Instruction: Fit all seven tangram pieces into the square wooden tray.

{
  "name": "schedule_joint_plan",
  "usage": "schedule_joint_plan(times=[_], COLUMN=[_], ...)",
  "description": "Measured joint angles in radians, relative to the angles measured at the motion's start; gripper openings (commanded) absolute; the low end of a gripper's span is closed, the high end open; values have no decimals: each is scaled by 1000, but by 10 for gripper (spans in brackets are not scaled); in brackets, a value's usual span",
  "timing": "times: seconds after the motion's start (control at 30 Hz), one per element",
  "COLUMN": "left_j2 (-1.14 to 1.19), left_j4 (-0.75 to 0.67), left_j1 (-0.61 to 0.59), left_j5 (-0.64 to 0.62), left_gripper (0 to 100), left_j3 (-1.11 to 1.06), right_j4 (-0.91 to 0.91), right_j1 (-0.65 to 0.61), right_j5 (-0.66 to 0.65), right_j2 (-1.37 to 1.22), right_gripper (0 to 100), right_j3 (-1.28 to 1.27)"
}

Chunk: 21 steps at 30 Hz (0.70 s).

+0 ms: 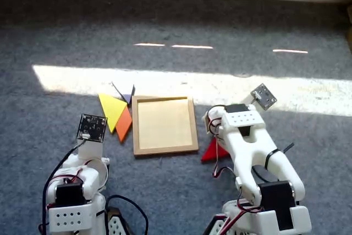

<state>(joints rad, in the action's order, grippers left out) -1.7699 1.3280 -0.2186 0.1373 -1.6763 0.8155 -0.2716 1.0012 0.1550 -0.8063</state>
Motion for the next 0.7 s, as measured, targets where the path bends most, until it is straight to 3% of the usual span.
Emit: schedule_joint_plan(times=[0.2,0.53,0.7], left_j2=[0,0,0], left_j4=[0,0,0], left_j1=[0,0,0], left_j5=[0,0,0], left_gripper=[5,5,5], left_j3=[0,0,0], right_j4=[0,2,2], right_j1=[41,83,92], right_j5=[0,-2,-121], right_j2=[0,0,0], right_gripper=[269,266,266], right_j3=[0,0,0])
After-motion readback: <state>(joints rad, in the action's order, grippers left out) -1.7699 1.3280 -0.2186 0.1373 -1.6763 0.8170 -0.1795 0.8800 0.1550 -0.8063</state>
